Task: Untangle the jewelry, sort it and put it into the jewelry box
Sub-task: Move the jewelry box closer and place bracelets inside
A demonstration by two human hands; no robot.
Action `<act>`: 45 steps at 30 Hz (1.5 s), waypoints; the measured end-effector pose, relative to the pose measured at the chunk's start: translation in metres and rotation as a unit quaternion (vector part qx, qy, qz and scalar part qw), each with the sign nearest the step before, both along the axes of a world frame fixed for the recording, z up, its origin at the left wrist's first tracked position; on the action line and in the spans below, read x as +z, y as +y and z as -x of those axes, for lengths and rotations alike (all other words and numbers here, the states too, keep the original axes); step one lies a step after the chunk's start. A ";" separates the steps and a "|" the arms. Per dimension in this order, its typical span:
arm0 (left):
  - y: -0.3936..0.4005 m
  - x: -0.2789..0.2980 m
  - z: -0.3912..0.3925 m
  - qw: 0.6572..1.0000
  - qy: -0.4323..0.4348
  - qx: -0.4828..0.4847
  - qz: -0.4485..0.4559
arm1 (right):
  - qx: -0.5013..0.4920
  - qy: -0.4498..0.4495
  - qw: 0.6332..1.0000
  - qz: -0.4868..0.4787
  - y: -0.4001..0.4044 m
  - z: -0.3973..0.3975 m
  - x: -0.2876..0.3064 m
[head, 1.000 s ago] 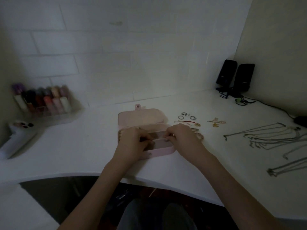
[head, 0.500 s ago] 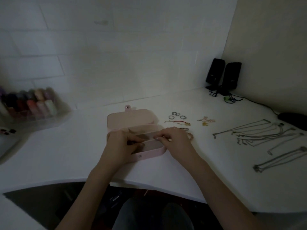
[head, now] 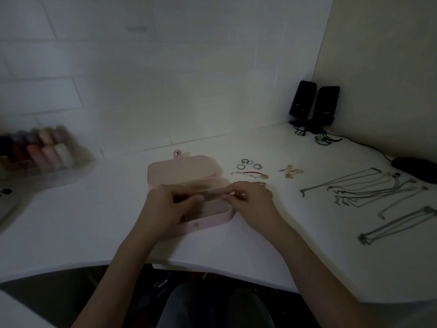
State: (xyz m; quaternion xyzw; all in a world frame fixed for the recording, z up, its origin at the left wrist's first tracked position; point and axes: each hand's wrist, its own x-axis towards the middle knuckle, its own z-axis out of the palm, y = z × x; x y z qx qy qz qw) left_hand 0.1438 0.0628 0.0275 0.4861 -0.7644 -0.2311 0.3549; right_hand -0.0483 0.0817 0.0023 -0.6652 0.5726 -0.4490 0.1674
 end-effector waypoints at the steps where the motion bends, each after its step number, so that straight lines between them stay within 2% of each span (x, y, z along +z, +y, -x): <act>1: 0.000 0.002 0.001 1.000 0.021 0.011 -0.003 | -0.006 -0.030 1.000 0.006 0.004 0.005 0.001; 4: 0.003 0.012 0.017 0.997 0.048 0.047 0.023 | -0.069 -0.085 0.993 0.035 0.017 0.034 0.007; 6: 0.005 0.015 0.040 0.997 0.060 0.035 0.039 | -0.142 -0.068 0.986 0.052 0.027 0.065 0.011; 11: 0.005 0.012 0.135 0.993 0.052 -0.097 0.051 | -0.303 0.011 0.952 0.036 0.044 0.169 0.016; 16: -0.006 -0.012 0.229 0.961 -0.115 -0.246 0.052 | -0.402 0.065 0.912 -0.044 0.024 0.265 0.026; 20: -0.024 -0.033 0.264 0.960 -0.150 -0.233 0.045 | -0.427 0.034 0.896 -0.121 -0.010 0.319 0.027; 25: -0.033 -0.051 0.268 0.962 -0.137 -0.225 0.065 | -0.454 0.267 0.822 -0.215 -0.026 0.325 0.027; 28: -0.034 -0.052 0.269 0.966 -0.127 -0.210 0.083 | -0.464 0.346 0.777 -0.248 -0.029 0.331 0.011; 33: -0.034 -0.054 0.269 0.966 -0.113 -0.214 0.088 | -0.458 0.417 0.742 -0.256 -0.036 0.326 0.006; 35: -0.034 -0.054 0.269 0.967 -0.104 -0.215 0.088 | -0.459 0.395 0.762 -0.231 -0.037 0.321 0.008; 38: -0.031 -0.050 0.267 0.975 -0.067 -0.209 0.045 | -0.450 0.224 0.855 -0.129 -0.038 0.307 0.023; 40: -0.029 -0.042 0.265 0.982 0.005 -0.191 0.008 | -0.345 0.060 0.934 -0.070 -0.033 0.282 0.042; 41: -0.027 -0.036 0.264 0.981 0.051 -0.188 -0.012 | -0.271 0.007 0.961 -0.053 -0.028 0.266 0.053; 43: -0.021 -0.018 0.261 0.965 0.147 -0.212 -0.047 | -0.143 0.013 0.989 -0.034 -0.014 0.230 0.075; 45: -0.018 -0.003 0.260 0.941 0.217 -0.251 -0.063 | -0.065 0.050 0.996 -0.017 -0.002 0.196 0.095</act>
